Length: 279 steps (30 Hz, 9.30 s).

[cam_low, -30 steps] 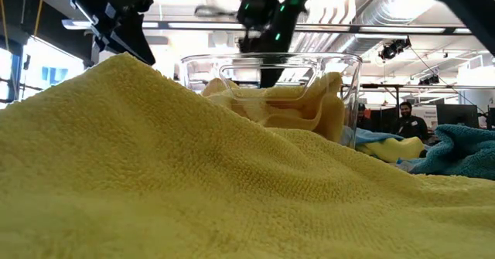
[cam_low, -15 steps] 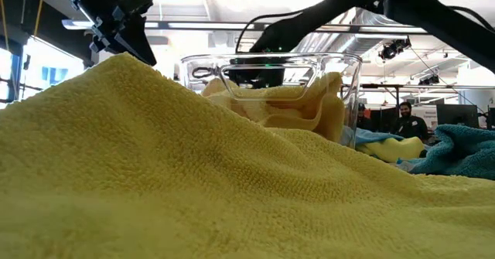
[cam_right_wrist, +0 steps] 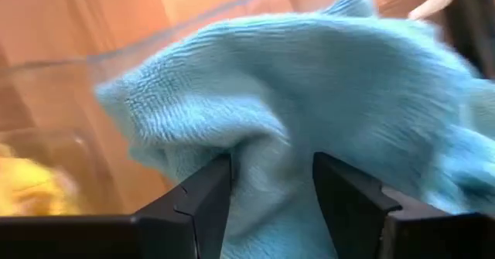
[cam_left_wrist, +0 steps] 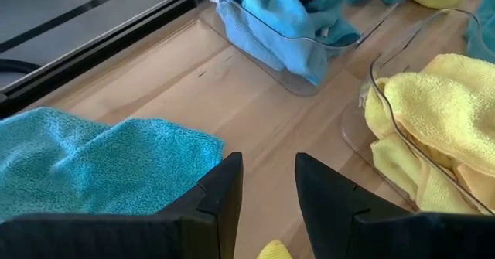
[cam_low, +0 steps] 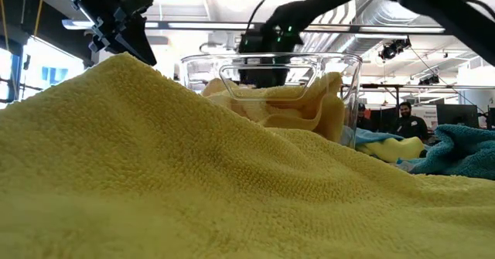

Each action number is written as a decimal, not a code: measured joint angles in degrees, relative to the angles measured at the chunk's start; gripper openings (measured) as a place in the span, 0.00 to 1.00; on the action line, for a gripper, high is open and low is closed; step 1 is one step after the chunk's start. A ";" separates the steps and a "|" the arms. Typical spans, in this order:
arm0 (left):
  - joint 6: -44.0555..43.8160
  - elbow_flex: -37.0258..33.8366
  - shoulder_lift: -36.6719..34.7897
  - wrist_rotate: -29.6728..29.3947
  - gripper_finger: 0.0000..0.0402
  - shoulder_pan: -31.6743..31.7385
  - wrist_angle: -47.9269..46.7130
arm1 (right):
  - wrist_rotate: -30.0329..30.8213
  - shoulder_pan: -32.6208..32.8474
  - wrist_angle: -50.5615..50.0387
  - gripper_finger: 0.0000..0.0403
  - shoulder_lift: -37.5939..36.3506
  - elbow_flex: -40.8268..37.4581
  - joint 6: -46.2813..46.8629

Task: Sort microfiber towel by color & place in baskets
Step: Put the blue towel into the top transparent bin, then put the yellow towel into the bottom transparent bin

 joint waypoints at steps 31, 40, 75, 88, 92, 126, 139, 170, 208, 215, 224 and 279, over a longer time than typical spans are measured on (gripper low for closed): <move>-2.00 0.00 0.00 0.62 0.27 -0.13 -0.04 | 6.56 -0.29 6.15 0.45 8.53 0.17 4.45; -0.83 0.00 0.02 1.30 0.27 -0.15 -0.92 | 5.79 0.68 4.08 0.45 3.74 0.02 7.33; 14.64 0.00 0.02 6.72 0.27 -0.15 -4.94 | 37.69 28.37 -26.95 0.45 -22.60 -0.07 52.32; 17.55 0.00 0.02 8.24 0.27 -0.13 -5.10 | 37.98 47.20 -25.27 0.45 -26.07 -20.08 89.41; 18.07 0.00 0.00 8.32 0.27 -0.13 -5.10 | 33.21 52.09 -16.22 0.45 -28.72 -29.67 100.59; 16.46 0.00 0.00 10.81 0.27 -0.13 -4.63 | 14.60 51.61 11.05 0.40 -35.41 -70.67 125.39; 17.97 0.00 0.00 10.77 0.27 -0.11 -4.09 | 21.30 51.60 1.90 0.07 -37.58 -57.68 117.44; 12.98 0.00 0.04 10.18 0.27 7.91 8.34 | 11.54 1.89 20.32 0.00 -34.37 -25.52 15.85; 8.05 0.00 0.04 5.92 0.27 7.91 9.09 | 6.57 -1.05 -8.01 0.45 1.48 14.90 0.75; 6.81 0.00 0.16 5.96 0.27 7.89 9.05 | 6.56 -1.02 -6.02 0.45 1.32 17.67 -0.39; 5.49 0.00 0.20 5.98 0.27 7.87 9.05 | 6.60 -1.02 12.38 0.45 1.51 -5.63 1.19; 4.48 0.00 6.10 24.38 0.27 4.69 -18.86 | 31.98 40.97 2.81 0.45 -50.13 -40.64 79.02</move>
